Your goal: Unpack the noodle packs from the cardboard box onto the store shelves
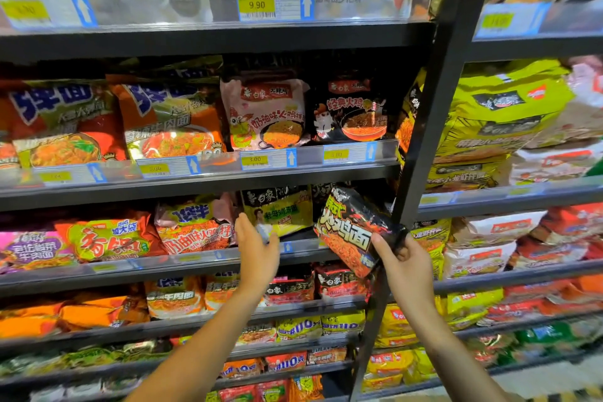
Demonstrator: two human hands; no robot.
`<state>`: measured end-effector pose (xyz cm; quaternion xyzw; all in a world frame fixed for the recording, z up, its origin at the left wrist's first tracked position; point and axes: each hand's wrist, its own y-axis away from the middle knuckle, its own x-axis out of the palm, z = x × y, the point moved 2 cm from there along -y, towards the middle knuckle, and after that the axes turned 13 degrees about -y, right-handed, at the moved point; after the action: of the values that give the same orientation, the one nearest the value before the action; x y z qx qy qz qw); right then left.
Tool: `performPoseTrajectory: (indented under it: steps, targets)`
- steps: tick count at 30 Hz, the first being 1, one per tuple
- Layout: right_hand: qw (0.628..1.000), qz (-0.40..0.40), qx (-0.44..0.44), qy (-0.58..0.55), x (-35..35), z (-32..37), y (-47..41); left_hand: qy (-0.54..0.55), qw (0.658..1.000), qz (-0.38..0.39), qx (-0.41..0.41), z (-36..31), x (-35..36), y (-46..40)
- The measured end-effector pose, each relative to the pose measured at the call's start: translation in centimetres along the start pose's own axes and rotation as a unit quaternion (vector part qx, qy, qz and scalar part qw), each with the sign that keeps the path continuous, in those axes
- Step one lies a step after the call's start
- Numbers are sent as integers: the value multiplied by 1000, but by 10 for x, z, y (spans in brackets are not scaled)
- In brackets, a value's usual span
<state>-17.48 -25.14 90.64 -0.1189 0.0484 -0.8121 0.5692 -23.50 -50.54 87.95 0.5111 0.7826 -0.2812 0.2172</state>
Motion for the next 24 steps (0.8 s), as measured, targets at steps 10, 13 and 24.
performPoseTrajectory:
  steps: [10, 13, 24]
  targets:
    - [993, 33, -10, 111, 56, 4, -67, -327, 908, 76, 252, 2, 29, 10]
    - [984, 33, 37, 174, 69, 3, -92, -402, 872, 136, 242, 0, 28, 0]
    - [948, 67, 21, 310, 90, -33, -94, -467, 845, 178, 189, -3, 15, -16]
